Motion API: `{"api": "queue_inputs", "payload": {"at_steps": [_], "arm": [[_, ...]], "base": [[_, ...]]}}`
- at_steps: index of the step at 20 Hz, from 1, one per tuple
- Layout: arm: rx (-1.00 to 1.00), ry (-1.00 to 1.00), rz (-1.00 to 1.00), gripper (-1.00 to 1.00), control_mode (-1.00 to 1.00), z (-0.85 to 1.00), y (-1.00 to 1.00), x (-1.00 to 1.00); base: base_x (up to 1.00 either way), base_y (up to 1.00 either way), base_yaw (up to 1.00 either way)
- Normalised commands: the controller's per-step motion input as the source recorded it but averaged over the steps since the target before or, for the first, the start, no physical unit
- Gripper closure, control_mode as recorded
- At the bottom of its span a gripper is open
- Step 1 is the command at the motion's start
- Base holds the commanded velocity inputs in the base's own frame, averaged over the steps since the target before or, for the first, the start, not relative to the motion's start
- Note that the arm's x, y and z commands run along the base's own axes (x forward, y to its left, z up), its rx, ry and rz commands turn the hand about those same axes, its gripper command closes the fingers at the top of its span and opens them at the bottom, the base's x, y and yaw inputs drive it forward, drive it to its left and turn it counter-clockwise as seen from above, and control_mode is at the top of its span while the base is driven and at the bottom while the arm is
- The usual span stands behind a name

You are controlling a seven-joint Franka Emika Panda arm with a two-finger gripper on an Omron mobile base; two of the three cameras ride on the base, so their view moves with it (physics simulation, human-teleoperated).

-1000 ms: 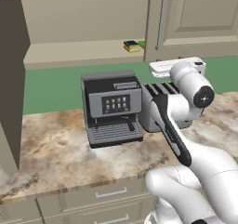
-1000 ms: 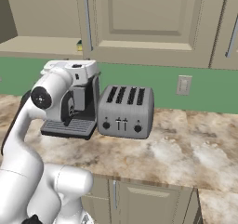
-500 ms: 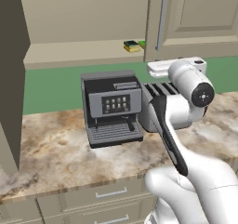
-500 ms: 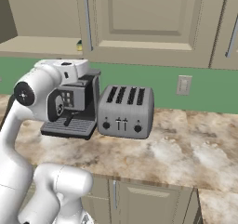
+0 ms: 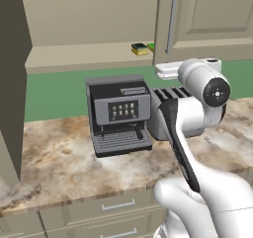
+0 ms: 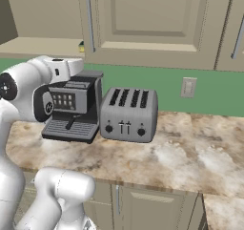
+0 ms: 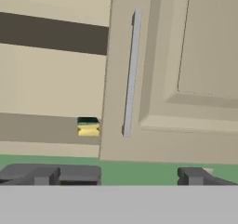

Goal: Pick up the sponge and sponge from the sink, and place them back in the cabinet, and close the cabinet doors.

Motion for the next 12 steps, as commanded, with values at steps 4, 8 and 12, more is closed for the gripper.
{"api": "queue_inputs", "payload": {"at_steps": [4, 8, 12], "arm": [[0.0, 0.0, -0.01, -1.0, -1.0, 0.0, 0.06, -0.32], [0.0, 0.0, 0.0, -1.0, -1.0, 0.0, 0.07, -0.29], [0.0, 0.0, 0.0, -1.0, -1.0, 0.0, 0.03, -0.25]], "base": [[0.0, 0.0, 0.0], [0.0, 0.0, 0.0], [0.0, 0.0, 0.0]]}}
